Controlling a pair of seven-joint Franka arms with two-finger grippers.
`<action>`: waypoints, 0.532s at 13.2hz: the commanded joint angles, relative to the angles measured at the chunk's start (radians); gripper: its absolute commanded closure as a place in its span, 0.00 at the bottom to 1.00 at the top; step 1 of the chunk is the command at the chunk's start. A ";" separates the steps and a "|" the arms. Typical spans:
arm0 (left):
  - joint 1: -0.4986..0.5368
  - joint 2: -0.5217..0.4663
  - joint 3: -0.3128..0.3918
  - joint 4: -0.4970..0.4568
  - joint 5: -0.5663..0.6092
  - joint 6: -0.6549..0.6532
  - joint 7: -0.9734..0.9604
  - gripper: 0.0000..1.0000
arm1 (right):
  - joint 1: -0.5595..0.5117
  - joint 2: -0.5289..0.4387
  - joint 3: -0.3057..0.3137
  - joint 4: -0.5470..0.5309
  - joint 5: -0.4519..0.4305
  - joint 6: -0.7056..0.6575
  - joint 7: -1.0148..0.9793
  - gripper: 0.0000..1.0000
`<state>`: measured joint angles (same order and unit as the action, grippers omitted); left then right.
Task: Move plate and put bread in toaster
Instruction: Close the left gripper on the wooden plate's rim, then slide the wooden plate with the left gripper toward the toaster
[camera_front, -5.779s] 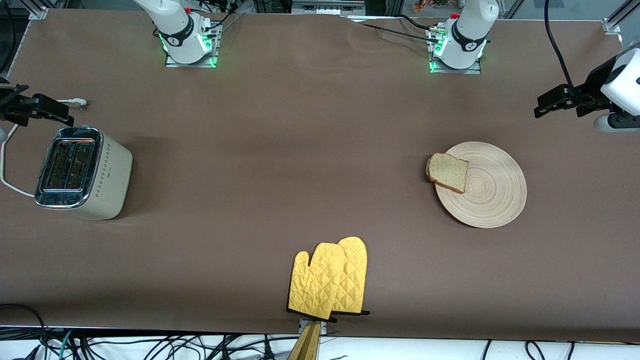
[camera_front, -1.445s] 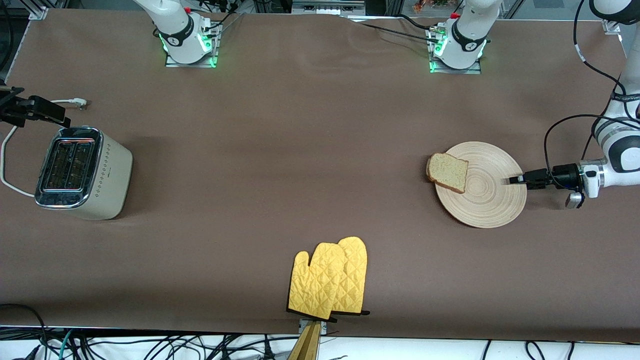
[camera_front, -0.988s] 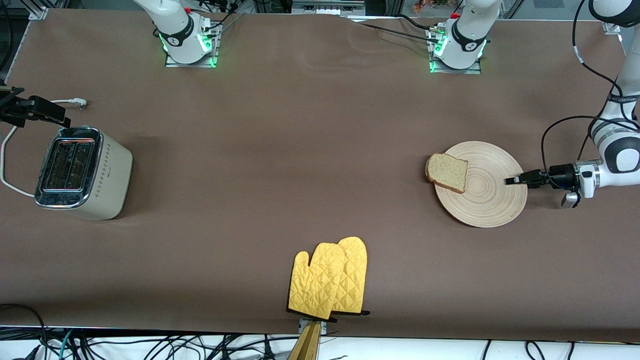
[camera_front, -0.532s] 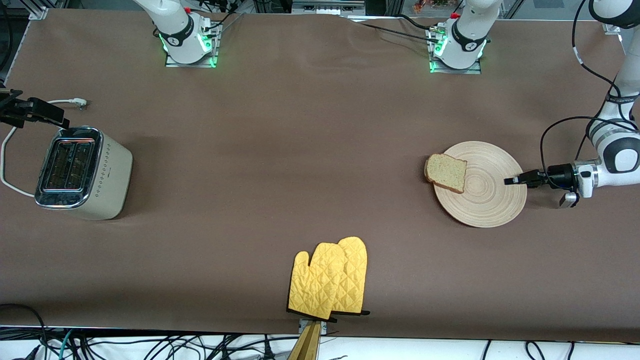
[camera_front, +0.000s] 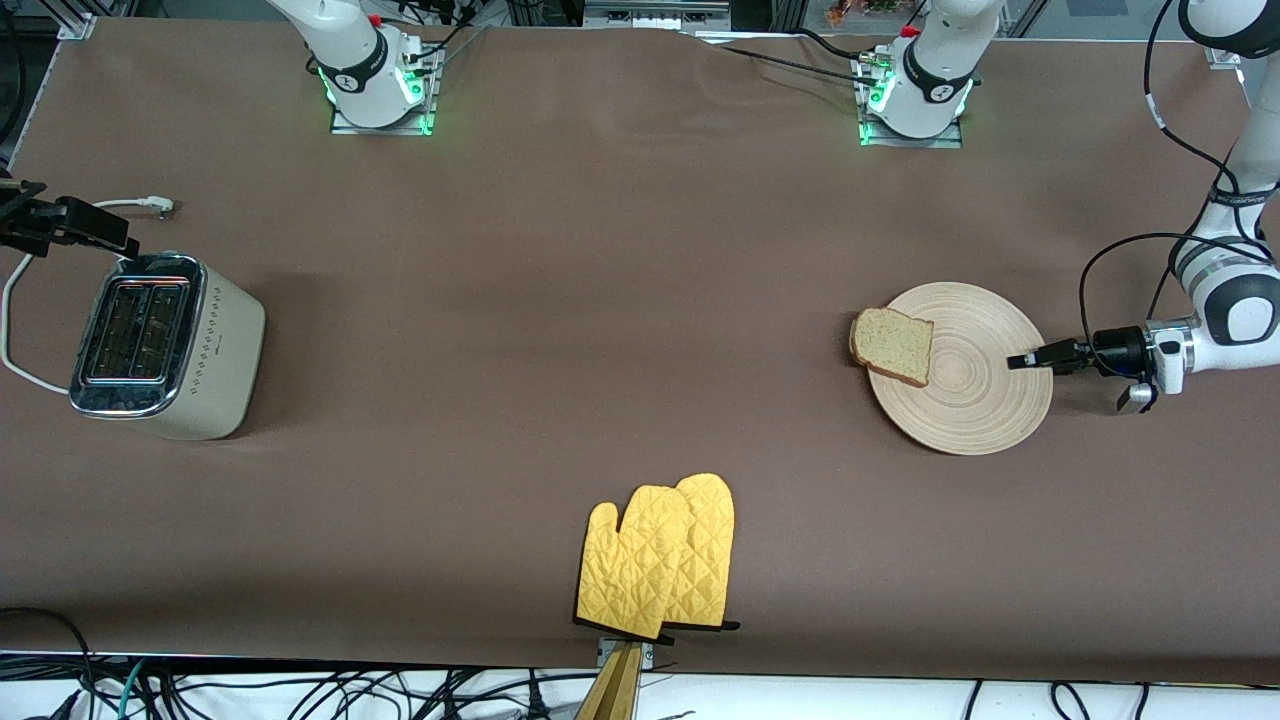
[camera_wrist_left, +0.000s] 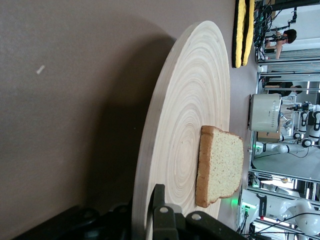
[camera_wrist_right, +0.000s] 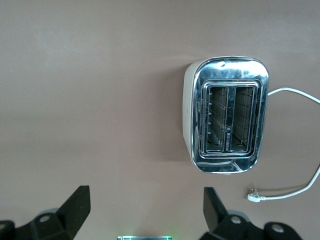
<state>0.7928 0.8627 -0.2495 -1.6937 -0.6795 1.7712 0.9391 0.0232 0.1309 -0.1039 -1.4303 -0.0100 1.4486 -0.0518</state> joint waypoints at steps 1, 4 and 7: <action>-0.017 0.006 -0.002 -0.023 -0.025 0.085 0.021 1.00 | -0.026 0.006 0.006 0.021 0.002 -0.008 0.003 0.00; -0.015 -0.001 -0.020 -0.015 -0.049 0.022 0.020 1.00 | -0.025 0.007 0.007 0.021 -0.001 -0.007 -0.011 0.00; -0.015 -0.001 -0.025 -0.014 -0.091 -0.024 0.009 1.00 | -0.025 0.006 0.009 0.021 -0.002 -0.005 -0.008 0.00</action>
<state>0.7788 0.8631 -0.2689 -1.7005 -0.7243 1.7671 0.9392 0.0060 0.1316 -0.1039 -1.4303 -0.0100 1.4486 -0.0532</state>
